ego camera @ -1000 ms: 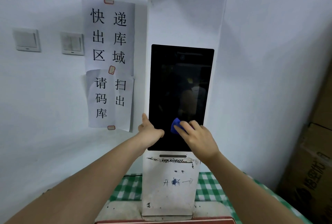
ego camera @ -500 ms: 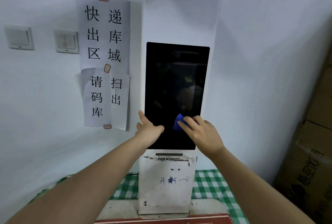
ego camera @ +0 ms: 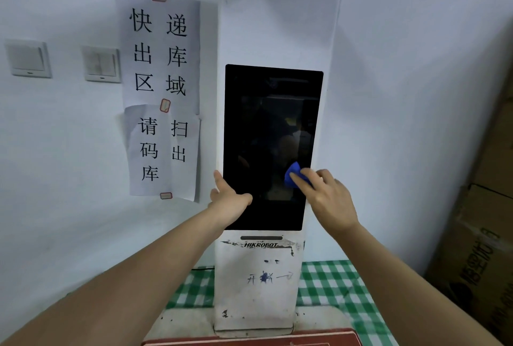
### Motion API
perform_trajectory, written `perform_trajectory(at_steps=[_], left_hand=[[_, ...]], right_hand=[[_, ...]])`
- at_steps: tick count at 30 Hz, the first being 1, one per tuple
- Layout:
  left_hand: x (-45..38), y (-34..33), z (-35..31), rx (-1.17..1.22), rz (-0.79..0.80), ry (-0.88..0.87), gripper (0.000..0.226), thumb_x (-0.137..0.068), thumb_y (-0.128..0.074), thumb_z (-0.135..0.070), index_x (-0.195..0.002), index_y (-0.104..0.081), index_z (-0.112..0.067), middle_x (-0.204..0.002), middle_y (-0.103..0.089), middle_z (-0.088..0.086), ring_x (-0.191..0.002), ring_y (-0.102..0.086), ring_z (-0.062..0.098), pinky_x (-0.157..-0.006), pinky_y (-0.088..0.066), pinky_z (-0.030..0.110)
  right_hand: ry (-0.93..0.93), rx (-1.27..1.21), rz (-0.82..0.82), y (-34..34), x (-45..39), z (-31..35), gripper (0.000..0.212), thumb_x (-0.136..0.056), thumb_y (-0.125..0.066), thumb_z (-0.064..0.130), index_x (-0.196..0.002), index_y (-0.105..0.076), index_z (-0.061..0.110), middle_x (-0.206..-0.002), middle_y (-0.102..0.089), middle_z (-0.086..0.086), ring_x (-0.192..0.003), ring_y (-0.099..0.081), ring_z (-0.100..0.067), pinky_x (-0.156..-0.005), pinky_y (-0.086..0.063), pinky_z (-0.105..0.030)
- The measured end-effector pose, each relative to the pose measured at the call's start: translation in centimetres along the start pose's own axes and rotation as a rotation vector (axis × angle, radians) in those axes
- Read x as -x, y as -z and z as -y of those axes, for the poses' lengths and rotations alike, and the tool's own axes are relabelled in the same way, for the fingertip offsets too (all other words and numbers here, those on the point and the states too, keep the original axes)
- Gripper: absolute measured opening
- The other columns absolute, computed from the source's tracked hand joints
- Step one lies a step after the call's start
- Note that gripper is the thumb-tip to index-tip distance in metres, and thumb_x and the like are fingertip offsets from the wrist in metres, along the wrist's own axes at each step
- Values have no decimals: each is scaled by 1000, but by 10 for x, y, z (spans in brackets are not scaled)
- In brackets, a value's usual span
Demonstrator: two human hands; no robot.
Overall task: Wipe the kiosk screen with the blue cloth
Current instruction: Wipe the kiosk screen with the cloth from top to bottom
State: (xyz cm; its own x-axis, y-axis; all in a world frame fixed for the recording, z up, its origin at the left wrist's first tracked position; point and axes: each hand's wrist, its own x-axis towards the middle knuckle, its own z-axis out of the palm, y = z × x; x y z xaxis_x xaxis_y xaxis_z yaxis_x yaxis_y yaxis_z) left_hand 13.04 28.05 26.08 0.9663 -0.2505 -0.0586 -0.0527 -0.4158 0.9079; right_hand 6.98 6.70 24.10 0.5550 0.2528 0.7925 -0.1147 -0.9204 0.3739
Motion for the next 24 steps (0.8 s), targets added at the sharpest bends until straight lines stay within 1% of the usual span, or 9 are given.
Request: perform_trajectory(at_steps=[2,4,6,9,11,15,18,21,24], left_hand=[[0,0,0,-3,9,0,97,-87,-55,-18,-149,20,-27,-159,-10,9,-140,-29,31,-112,-30,41],[0,-1,1,-7,5,-7,98,-87,-55,-19,-149,20,-28,-159,-11,9,-139,-30,31,-112,-31,41],[0,-2,2,-16,-3,-12,98,-87,-55,-20,-149,20,-28,-159,-13,9,-139,-30,31,-112,-31,43],[-2,-1,3,-23,-1,-6,98,-86,-55,-20,-149,20,-29,-158,-14,9,-139,-29,32,-113,-31,45],[-2,0,3,-21,5,-5,99,-85,-55,-20,-148,20,-29,-158,-14,8,-139,-29,32,-113,-31,46],[-1,0,4,-12,11,-8,98,-86,-55,-18,-149,20,-29,-159,-14,8,-139,-30,31,-113,-31,45],[0,0,4,-13,2,-17,98,-87,-56,-18,-149,19,-29,-158,-15,8,-138,-31,31,-112,-32,43],[0,1,5,-16,-2,-28,97,-88,-56,-17,-150,18,-28,-157,-17,8,-138,-31,30,-110,-32,41],[0,1,5,-13,2,-24,98,-87,-56,-17,-149,18,-28,-157,-17,8,-138,-31,30,-112,-32,42]], right_hand=[[-115,-20,-45,-1,-4,-2,67,-56,-69,-17,-117,-66,9,-105,-64,-8,-76,-56,-28,-44,-43,-29],[-182,-44,-61,-6,0,6,68,-55,-69,-18,-117,-66,9,-106,-64,-8,-76,-54,-27,-43,-40,-27],[-165,-66,-37,-13,13,13,67,-55,-71,-18,-116,-67,8,-105,-64,-7,-74,-54,-26,-42,-39,-26],[-31,-58,24,-14,28,9,69,-52,-71,-18,-116,-66,8,-104,-63,-7,-73,-55,-27,-42,-45,-29],[-3,-34,30,-9,22,0,70,-51,-70,-18,-115,-66,9,-105,-63,-7,-73,-55,-28,-42,-44,-28],[-214,-29,-36,-1,-1,-8,68,-55,-69,-18,-116,-66,10,-106,-63,-7,-77,-54,-28,-42,-37,-25],[-309,-69,-36,-7,8,2,71,-56,-70,-20,-120,-64,9,-109,-62,-8,-80,-53,-28,-40,-36,-24],[-293,-94,14,-16,33,13,72,-53,-73,-20,-119,-64,9,-108,-62,-7,-80,-53,-27,-39,-38,-25],[-280,-89,31,-13,34,10,71,-53,-74,-19,-117,-66,10,-105,-63,-7,-79,-54,-27,-39,-34,-23]])
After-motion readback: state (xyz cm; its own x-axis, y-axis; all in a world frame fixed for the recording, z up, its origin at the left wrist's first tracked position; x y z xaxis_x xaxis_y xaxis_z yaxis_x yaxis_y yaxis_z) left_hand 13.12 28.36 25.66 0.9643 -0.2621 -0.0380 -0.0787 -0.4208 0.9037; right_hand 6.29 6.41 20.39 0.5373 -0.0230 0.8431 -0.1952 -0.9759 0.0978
